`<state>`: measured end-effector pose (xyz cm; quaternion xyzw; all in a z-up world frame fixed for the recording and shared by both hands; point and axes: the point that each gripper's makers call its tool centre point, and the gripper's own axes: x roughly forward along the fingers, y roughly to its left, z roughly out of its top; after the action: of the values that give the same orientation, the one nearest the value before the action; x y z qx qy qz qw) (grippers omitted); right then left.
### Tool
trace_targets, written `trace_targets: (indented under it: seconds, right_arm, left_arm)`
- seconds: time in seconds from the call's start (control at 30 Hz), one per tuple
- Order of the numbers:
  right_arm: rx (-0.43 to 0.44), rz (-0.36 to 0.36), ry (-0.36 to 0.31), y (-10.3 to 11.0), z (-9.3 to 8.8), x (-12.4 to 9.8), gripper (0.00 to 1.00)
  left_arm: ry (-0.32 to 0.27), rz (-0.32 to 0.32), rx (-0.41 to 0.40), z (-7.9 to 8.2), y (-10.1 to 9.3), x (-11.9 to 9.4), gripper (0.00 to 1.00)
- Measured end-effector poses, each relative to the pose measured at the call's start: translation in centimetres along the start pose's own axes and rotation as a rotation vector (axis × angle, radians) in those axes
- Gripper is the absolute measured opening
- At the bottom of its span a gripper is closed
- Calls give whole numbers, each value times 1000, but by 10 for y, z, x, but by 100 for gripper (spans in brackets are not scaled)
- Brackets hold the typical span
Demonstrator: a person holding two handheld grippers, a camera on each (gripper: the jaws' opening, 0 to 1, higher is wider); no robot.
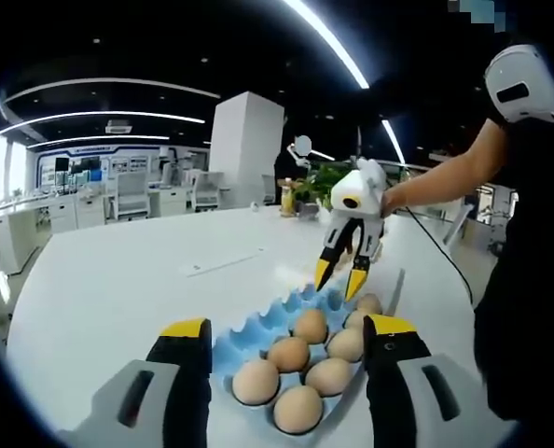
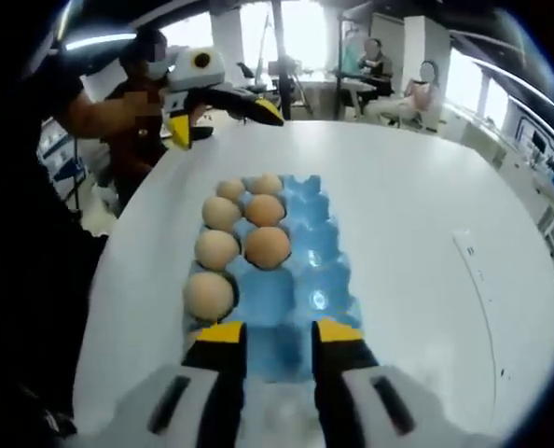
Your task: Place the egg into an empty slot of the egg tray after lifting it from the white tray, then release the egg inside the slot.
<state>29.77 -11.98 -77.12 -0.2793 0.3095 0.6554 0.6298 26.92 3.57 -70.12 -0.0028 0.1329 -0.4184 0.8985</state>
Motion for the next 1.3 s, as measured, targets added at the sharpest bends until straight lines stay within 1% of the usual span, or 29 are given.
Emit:
trace_targets:
  seconds: [0.2,0.3,0.33,0.43,0.57,0.7,0.8,0.83,1.03,1.17,1.23,1.3]
  right_arm:
    - [27,-29,32,2,-25,-16,28]
    - [43,-41,38,2,-34,-23,28]
    - [53,-49,47,2,-40,-27,28]
    - [62,-59,53,3,-47,-32,28]
    - [90,-87,73,3,-65,-45,28]
    - [109,-97,77,4,-73,-52,28]
    - [127,-107,92,7,-85,-59,28]
    - [127,-109,94,7,-86,-60,28]
    - [152,-132,125,10,-106,-70,28]
    - [163,-146,134,9,-114,-78,27]
    - [172,-158,121,6,-115,-82,27]
    - [177,-166,130,4,-119,-86,27]
  left_arm:
    - [2,4,1,-1,1,-2,67]
    - [3,2,2,-1,0,-1,67]
    - [4,2,2,-1,0,-1,67]
    - [3,2,1,-1,0,-1,67]
    - [5,-2,1,0,-1,-1,67]
    - [3,-3,4,1,-2,0,67]
    - [4,-5,4,1,-2,1,67]
    - [4,-5,4,1,-2,1,67]
    - [7,-7,7,2,-3,2,67]
    - [7,-9,8,2,-4,3,67]
    - [7,-9,9,2,-4,3,67]
    - [8,-8,8,2,-4,2,67]
